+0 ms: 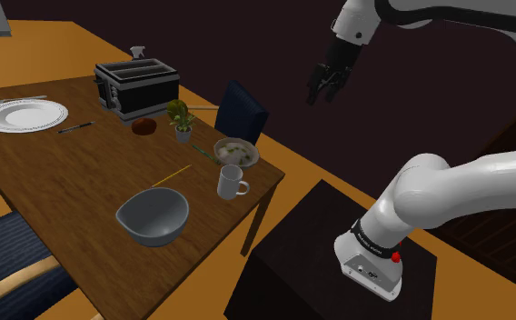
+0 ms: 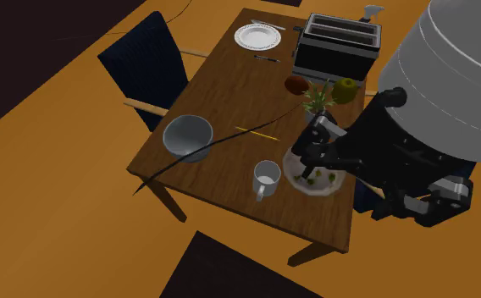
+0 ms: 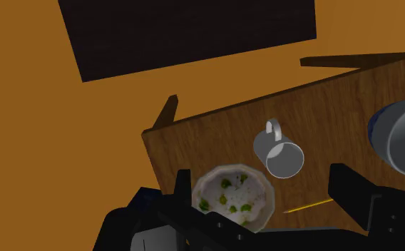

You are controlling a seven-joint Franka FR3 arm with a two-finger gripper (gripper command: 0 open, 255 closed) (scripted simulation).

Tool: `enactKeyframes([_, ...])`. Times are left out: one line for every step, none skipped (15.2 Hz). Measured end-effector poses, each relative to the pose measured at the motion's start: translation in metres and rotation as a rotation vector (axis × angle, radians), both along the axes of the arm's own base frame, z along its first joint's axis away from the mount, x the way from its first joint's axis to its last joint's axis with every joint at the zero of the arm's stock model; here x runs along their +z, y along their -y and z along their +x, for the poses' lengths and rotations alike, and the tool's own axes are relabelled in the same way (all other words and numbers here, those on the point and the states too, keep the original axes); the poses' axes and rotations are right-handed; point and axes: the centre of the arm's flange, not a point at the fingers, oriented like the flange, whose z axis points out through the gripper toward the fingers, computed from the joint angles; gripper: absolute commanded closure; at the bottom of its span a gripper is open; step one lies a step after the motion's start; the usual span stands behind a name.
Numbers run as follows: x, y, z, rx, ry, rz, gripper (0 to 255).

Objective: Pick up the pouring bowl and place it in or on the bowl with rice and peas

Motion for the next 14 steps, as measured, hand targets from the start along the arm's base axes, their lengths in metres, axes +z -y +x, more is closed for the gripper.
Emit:
enactKeyframes([0.000,0.000,0.000,0.000,0.000,0.000,0])
enactKeyframes([-0.004,-0.004,0.001,0.000,0.000,0.003,0])
enactKeyframes([-0.012,-0.009,0.004,0.000,0.000,0.008,0])
enactKeyframes([-0.019,-0.017,0.006,0.001,0.001,0.013,0])
enactKeyframes([-0.029,-0.027,0.011,0.001,0.001,0.019,0])
enactKeyframes([-0.039,-0.032,0.016,0.001,0.002,0.025,0])
enactKeyframes([-0.049,-0.039,0.016,0.001,0.003,0.031,0])
enactKeyframes([-0.059,-0.048,0.019,0.001,0.004,0.037,0])
enactKeyframes([-0.065,-0.056,0.024,0.001,0.005,0.043,0])
enactKeyframes([-0.074,-0.064,0.029,0.001,0.005,0.050,0])
enactKeyframes([-0.085,-0.071,0.031,0.001,0.006,0.056,0])
enactKeyframes([-0.094,-0.078,0.034,0.001,0.007,0.062,0])
enactKeyframes([-0.102,-0.087,0.037,0.001,0.009,0.069,0])
enactKeyframes([-0.108,-0.097,0.041,0.001,0.010,0.076,0])
